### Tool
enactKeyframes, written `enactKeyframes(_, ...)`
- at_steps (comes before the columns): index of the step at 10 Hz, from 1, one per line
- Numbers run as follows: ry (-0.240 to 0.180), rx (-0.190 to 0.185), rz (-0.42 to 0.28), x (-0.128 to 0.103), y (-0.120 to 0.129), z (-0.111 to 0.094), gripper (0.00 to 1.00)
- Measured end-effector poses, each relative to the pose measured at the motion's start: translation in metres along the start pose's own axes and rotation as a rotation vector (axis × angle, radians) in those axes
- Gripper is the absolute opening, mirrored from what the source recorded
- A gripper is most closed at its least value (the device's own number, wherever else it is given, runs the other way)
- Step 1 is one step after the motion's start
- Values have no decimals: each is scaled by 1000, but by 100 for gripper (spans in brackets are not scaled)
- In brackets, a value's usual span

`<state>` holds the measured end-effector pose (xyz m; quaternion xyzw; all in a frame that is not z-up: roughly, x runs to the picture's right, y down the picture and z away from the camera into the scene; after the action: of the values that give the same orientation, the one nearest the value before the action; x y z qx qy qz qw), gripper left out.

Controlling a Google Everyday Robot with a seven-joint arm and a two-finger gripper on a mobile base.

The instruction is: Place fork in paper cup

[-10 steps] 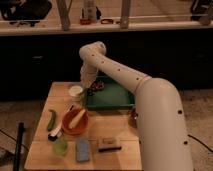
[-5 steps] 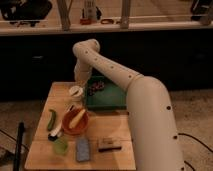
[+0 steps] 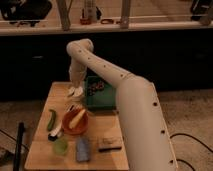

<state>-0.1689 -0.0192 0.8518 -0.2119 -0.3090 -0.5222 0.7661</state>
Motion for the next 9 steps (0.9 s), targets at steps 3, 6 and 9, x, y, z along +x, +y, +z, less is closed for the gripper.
enactKeyframes(3,-12,-14,-2,2,-3,6,32)
enactKeyframes(6,-22,-26,5,6,0,13,62)
enactKeyframes(9,-32,-30,6,8,0,18,80)
